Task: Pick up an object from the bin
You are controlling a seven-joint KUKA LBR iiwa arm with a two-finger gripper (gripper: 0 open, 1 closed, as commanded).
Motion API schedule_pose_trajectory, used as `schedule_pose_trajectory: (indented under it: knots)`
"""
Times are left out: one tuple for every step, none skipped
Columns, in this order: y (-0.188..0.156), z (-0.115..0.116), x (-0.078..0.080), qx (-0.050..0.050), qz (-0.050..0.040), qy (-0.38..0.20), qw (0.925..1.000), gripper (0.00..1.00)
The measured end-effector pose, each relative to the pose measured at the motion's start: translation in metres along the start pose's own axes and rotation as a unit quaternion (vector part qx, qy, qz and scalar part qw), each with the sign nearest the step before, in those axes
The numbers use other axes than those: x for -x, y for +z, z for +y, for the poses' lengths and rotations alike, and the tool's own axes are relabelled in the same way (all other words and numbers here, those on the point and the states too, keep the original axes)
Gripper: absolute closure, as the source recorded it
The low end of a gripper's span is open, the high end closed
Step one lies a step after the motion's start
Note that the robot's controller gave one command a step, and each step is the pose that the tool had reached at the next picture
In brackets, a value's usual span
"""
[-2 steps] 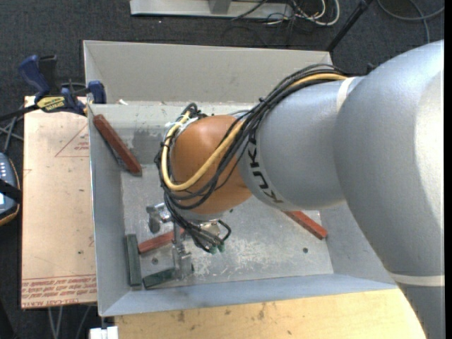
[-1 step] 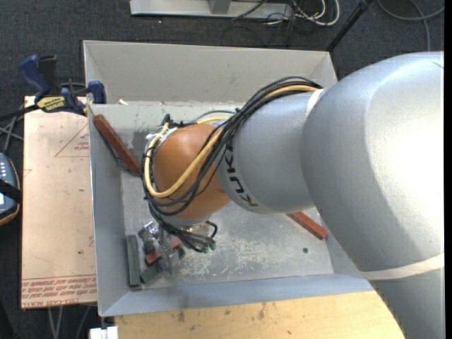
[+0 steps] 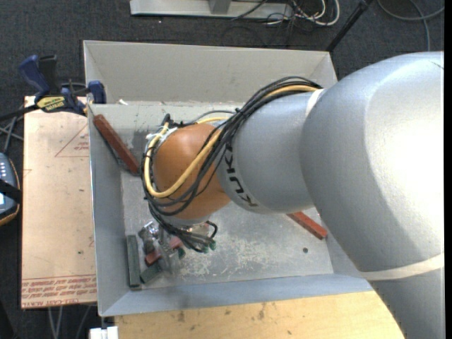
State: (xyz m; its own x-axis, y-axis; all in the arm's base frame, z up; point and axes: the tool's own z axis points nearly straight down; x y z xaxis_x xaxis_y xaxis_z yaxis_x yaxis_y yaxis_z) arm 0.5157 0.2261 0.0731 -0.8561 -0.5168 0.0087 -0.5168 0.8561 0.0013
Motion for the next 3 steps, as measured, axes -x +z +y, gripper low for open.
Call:
schedule_pose_trajectory:
  knots:
    - [-0.117, -0.007, -0.009, 0.000, -0.0055, -0.009, 0.9999, 1.00]
    - [-0.117, -0.007, -0.009, 0.000, -0.0054, -0.009, 0.9999, 1.00]
    - [-0.166, -0.009, -0.021, 0.001, -0.0021, -0.015, 0.9999, 1.00]
